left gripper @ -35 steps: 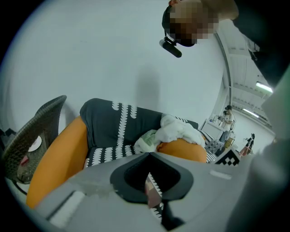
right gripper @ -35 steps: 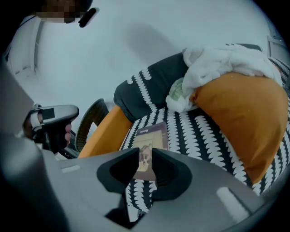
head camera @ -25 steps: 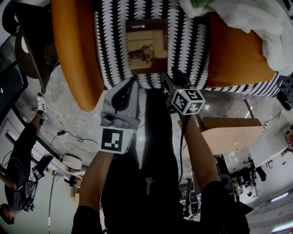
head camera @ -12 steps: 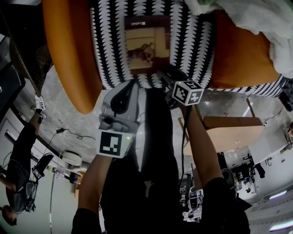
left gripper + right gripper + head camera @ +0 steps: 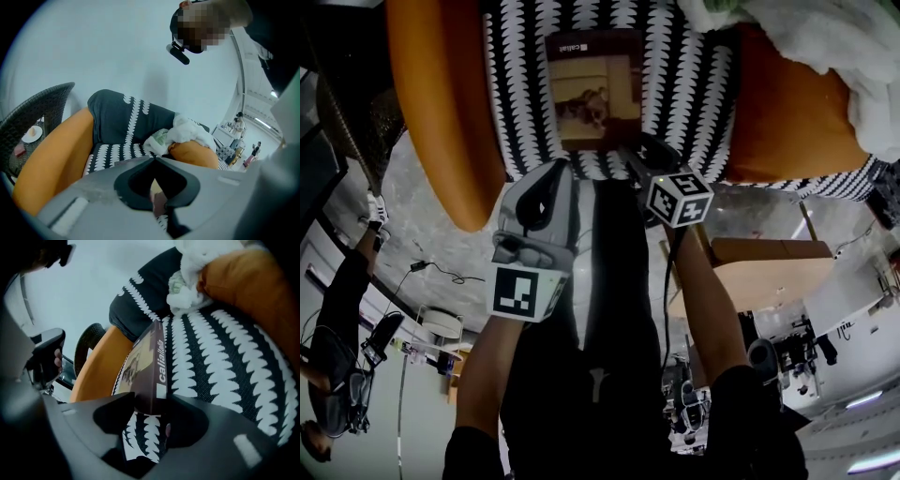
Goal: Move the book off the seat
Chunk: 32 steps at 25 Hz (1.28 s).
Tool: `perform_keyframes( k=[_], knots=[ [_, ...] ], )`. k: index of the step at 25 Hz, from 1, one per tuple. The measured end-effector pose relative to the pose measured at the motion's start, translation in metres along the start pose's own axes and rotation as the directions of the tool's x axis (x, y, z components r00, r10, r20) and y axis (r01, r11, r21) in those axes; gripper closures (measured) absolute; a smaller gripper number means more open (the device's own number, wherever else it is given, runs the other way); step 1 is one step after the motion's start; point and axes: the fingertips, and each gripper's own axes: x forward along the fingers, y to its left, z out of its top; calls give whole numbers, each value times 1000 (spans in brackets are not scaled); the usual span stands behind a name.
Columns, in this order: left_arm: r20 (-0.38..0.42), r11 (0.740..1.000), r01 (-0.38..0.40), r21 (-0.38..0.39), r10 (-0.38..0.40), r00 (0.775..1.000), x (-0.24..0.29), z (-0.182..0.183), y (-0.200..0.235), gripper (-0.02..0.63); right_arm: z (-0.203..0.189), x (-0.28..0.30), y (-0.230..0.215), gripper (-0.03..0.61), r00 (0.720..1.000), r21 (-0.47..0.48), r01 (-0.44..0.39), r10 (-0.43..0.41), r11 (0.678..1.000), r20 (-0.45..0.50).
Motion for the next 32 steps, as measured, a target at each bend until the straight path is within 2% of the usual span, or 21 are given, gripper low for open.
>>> perform_keyframes(
  k=[4, 13, 18, 24, 32],
  knots=[
    [11, 1000, 0, 9, 0, 1000, -4, 12, 0, 607, 14, -13, 23, 374, 998, -97, 49, -45, 994, 34],
    [50, 1000, 7, 5, -7, 999, -28, 22, 4, 607, 18, -24, 58, 414, 993, -146, 87, -75, 985, 87],
    [70, 1000, 14, 17, -15, 997, -50, 28, 8, 607, 17, -28, 79, 423, 987, -217, 147, -129, 965, 96],
    [79, 1000, 16, 14, -17, 997, -77, 26, 9, 607, 5, -39, 92, 426, 979, -210, 192, -174, 959, 103],
    [113, 1000, 15, 8, -16, 993, -99, 40, 7, 607, 15, -61, 108, 428, 970, -194, 226, -202, 955, 136]
  ],
)
